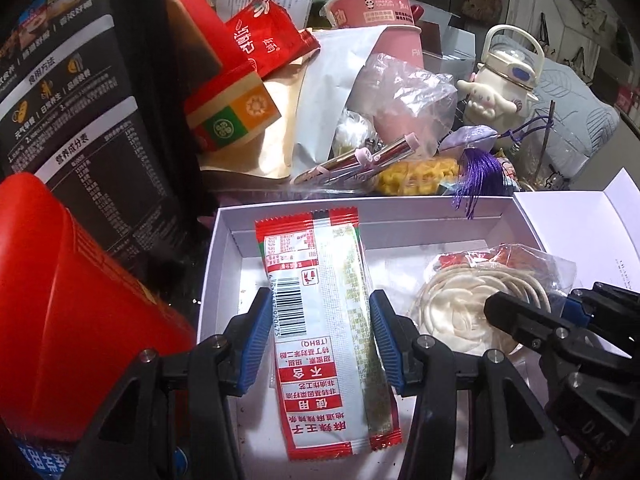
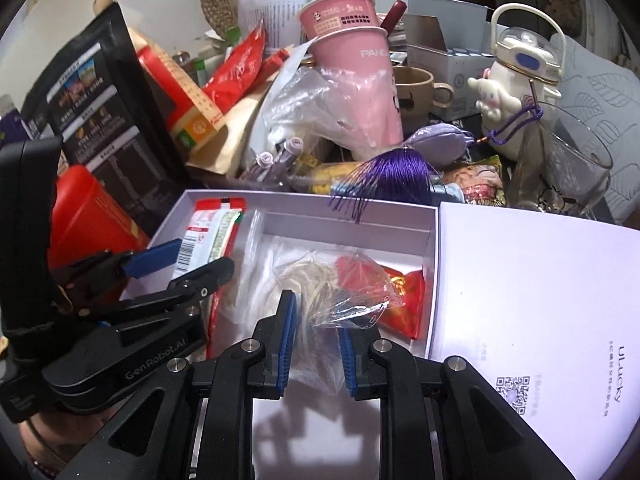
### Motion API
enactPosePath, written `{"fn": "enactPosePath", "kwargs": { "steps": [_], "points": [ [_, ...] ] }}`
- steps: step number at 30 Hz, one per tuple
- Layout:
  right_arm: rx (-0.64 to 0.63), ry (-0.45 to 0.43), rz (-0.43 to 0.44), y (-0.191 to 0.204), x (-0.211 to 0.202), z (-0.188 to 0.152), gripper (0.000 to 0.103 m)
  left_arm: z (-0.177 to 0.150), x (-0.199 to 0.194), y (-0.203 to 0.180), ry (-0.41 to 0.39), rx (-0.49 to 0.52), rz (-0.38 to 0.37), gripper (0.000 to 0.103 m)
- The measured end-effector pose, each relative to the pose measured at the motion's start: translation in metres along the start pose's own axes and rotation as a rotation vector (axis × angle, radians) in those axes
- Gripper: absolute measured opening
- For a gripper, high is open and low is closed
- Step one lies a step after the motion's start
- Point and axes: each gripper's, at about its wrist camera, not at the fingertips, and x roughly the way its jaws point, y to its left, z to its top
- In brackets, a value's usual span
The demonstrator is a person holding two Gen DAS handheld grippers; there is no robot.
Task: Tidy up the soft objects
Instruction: 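Open the left tool to drop the snack packet into the box while the right tool releases the clear bag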
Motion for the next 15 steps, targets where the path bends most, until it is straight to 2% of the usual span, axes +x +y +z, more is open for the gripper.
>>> {"fn": "enactPosePath", "kwargs": {
  "steps": [2, 6, 8, 9, 10, 15],
  "points": [
    [-0.012, 0.007, -0.023, 0.002, 0.002, -0.001, 0.023, 0.000, 0.002, -0.002, 0.011, 0.009, 0.005, 0.051],
    [-0.019, 0.025, -0.039, 0.003, 0.003, -0.001, 0.027, 0.001, 0.015, -0.004, 0.086, 0.012, -0.015, 0.053],
    [-0.016, 0.035, -0.050, 0.002, 0.004, -0.001, 0.034, 0.001, 0.014, -0.005, 0.073, 0.015, 0.002, 0.054],
    [-0.017, 0.034, -0.054, 0.002, 0.003, -0.001, 0.043, 0.001, 0.013, -0.006, 0.066, 0.018, 0.011, 0.057],
    [-0.019, 0.030, -0.057, 0.002, 0.001, -0.001, 0.048, 0.002, 0.012, -0.006, 0.059, 0.019, 0.018, 0.062],
    [-0.033, 0.009, -0.066, 0.003, -0.009, 0.001, 0.048, 0.003, 0.006, -0.011, 0.036, 0.027, 0.025, 0.066]
  ]
}}
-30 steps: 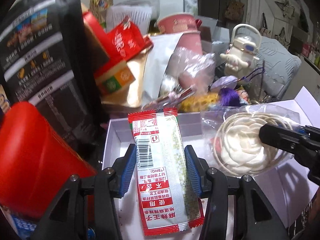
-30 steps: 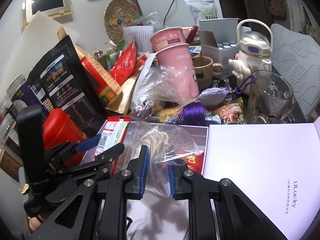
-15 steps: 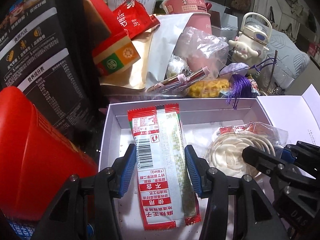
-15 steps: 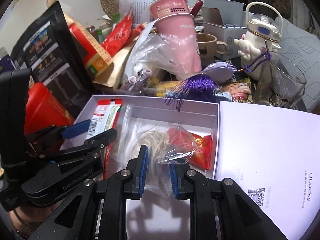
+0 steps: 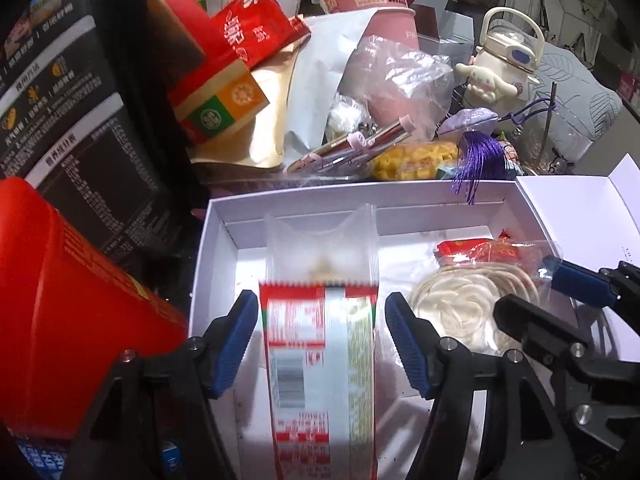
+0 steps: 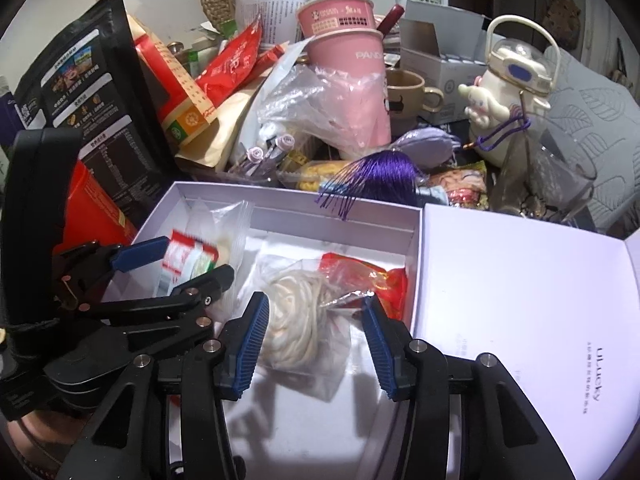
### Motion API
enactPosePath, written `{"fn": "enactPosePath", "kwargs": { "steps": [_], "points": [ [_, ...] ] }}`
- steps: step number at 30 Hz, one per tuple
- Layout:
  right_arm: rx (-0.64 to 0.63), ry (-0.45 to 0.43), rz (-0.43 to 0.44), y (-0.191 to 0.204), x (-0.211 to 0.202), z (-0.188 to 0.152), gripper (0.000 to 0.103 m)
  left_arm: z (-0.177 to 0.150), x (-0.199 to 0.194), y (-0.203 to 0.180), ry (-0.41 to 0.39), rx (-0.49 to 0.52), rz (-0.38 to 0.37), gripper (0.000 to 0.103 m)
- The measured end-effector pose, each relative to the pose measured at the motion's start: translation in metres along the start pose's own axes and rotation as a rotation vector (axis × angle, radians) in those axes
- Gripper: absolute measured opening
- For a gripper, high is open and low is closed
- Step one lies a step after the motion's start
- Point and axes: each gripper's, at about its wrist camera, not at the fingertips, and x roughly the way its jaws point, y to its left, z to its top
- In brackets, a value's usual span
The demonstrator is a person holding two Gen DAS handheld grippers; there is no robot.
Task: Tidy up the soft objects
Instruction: 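Open the left tool to drop the snack packet into the box while the right tool releases the clear bag, then withdraw both tools from the box toward the cloth and purple bag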
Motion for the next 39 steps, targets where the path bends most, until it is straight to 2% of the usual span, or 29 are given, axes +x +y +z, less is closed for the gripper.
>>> {"fn": "enactPosePath", "kwargs": {
  "steps": [4, 17, 26, 35, 36, 39],
  "points": [
    [-0.013, -0.022, -0.012, 0.001, -0.010, 0.001, 0.052, 0.004, -0.012, -0.002, -0.030, -0.005, -0.009, 0.066],
    [-0.053, -0.137, -0.051, 0.009, -0.061, 0.004, 0.052, 0.005, -0.083, 0.012, -0.198, -0.022, -0.012, 0.066],
    [-0.064, -0.262, -0.025, 0.018, -0.113, 0.002, 0.052, 0.002, -0.142, 0.015, -0.319, -0.020, -0.017, 0.066],
    [-0.107, -0.399, -0.019, 0.031, -0.173, -0.010, 0.052, -0.013, -0.192, 0.013, -0.397, -0.010, -0.058, 0.066],
    [-0.109, -0.410, -0.017, 0.032, -0.178, -0.013, 0.052, -0.016, -0.198, 0.013, -0.409, -0.011, -0.065, 0.066],
    [-0.104, -0.429, -0.011, 0.035, -0.193, -0.022, 0.052, -0.026, -0.213, 0.013, -0.438, -0.013, -0.063, 0.083]
  ]
}}
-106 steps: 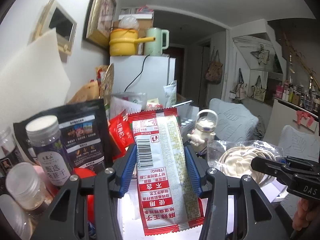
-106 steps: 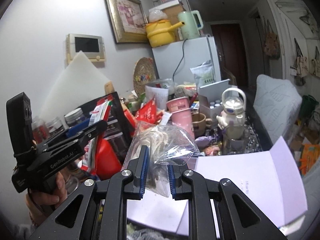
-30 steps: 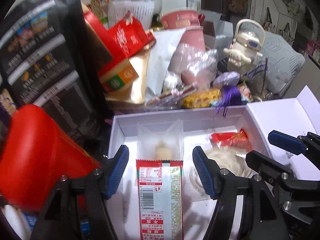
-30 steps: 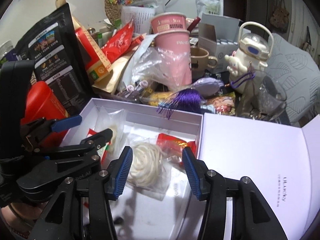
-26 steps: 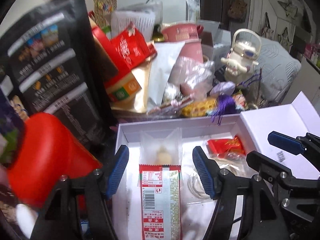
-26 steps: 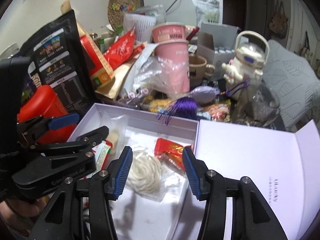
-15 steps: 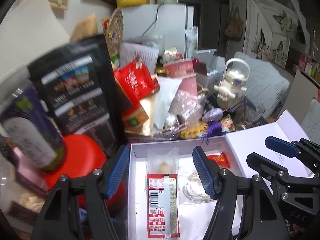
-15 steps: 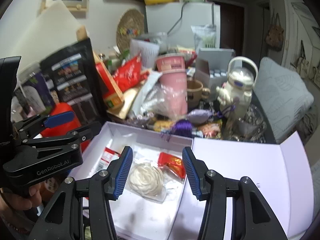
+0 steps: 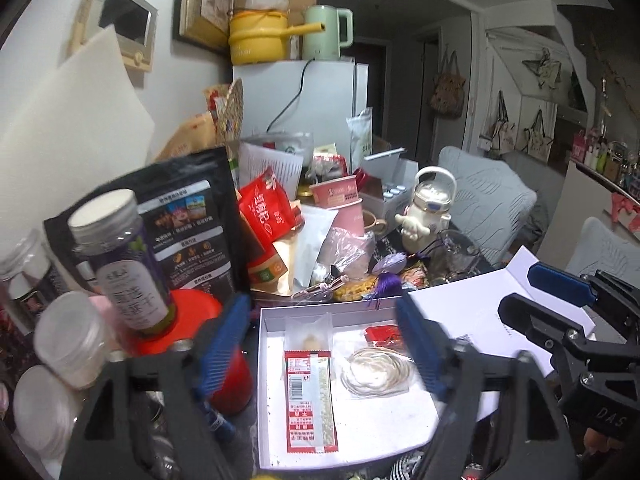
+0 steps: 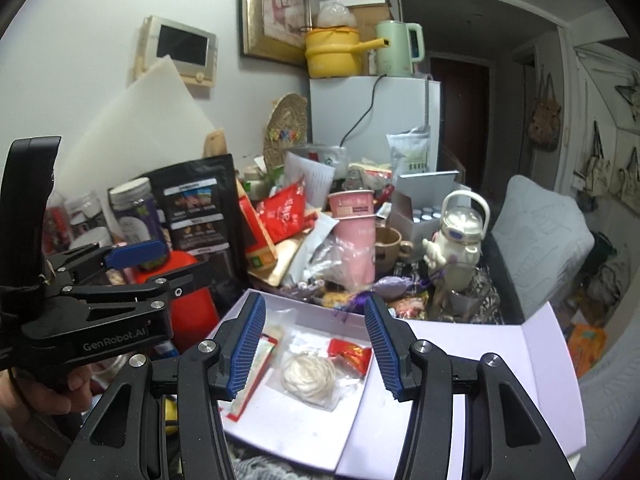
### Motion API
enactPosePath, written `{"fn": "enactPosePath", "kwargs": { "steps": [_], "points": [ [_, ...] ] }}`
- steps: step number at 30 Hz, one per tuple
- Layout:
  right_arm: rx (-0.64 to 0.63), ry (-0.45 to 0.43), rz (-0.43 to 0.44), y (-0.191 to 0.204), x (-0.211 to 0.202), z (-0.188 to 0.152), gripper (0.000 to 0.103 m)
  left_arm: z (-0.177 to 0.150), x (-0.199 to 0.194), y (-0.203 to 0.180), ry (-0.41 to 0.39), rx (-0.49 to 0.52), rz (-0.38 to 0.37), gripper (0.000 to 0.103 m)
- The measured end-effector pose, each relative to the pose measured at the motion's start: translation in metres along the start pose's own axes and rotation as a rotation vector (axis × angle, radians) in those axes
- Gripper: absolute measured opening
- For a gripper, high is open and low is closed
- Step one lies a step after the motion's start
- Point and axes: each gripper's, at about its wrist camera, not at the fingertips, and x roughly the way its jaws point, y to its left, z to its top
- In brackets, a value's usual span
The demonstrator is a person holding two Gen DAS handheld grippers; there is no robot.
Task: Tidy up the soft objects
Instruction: 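Withdraw both tools from the box toward the cloth and purple bag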
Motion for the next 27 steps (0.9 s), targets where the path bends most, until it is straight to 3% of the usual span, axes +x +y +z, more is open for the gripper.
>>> {"fn": "enactPosePath", "kwargs": {
  "steps": [8, 16, 27],
  "points": [
    [-0.004, -0.017, 0.000, 0.014, -0.044, -0.013, 0.052, -0.016, -0.047, -0.003, -0.018, 0.023, -0.011, 0.083],
    [0.030, -0.025, -0.008, 0.025, -0.087, -0.035, 0.064, -0.042, -0.083, -0.002, 0.000, 0.018, -0.023, 0.084],
    [0.083, -0.004, -0.025, 0.040, -0.131, -0.073, 0.069, -0.083, -0.123, -0.004, 0.043, 0.017, -0.061, 0.084]
  ]
}}
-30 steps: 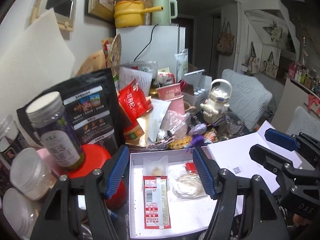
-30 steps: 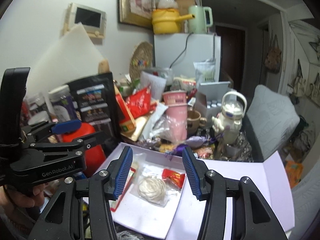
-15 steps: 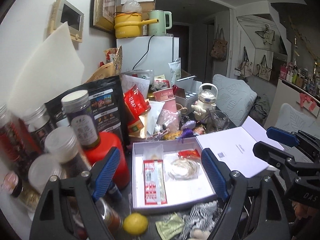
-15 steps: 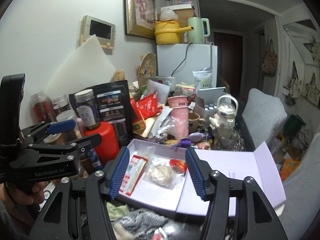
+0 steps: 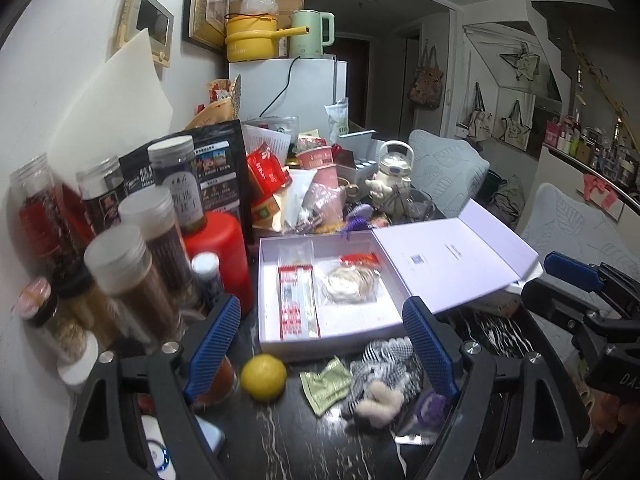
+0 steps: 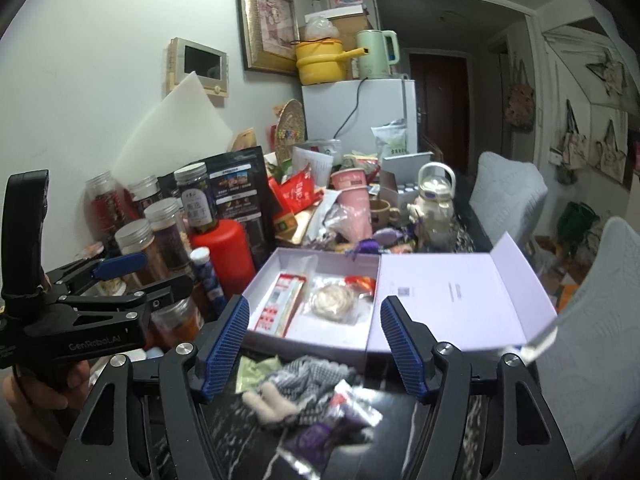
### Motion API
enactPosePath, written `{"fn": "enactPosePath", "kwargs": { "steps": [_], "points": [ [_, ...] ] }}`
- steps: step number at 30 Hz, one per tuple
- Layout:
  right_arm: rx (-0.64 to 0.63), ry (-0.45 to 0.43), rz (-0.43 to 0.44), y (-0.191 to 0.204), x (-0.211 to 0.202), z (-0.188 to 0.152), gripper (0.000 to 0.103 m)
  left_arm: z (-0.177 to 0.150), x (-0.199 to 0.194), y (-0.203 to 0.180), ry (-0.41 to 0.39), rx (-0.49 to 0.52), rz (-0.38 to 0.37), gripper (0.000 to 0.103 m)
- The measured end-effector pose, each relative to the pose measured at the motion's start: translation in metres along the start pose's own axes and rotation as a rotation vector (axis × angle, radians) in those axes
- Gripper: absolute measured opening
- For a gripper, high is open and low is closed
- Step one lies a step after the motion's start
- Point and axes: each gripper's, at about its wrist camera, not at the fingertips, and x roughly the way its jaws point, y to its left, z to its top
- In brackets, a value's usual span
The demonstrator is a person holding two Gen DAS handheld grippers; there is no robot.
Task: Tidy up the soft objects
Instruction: 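Withdraw both tools from the box toward the cloth and purple bag, then close the left tool on the gingham lace cloth while the right tool grasps the purple snack bag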
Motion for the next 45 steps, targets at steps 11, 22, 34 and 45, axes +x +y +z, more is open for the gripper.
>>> {"fn": "enactPosePath", "kwargs": {
  "steps": [11, 22, 34, 45],
  "points": [
    [0.074, 0.105, -0.005, 0.002, -0.015, -0.060, 0.069, -0.046, -0.017, -0.010, 0.065, 0.013, -0.045, 0.084],
    [0.136, 0.208, -0.025, 0.000, -0.003, -0.112, 0.069, -0.088, 0.001, -0.012, 0.169, -0.009, -0.110, 0.084],
    [0.191, 0.281, -0.009, -0.004, 0.040, -0.139, 0.069, -0.115, 0.039, 0.006, 0.267, -0.072, -0.128, 0.084],
    [0.225, 0.335, 0.014, -0.017, 0.090, -0.136, 0.069, -0.093, 0.071, 0.004, 0.255, -0.057, -0.143, 0.084]
  ]
}}
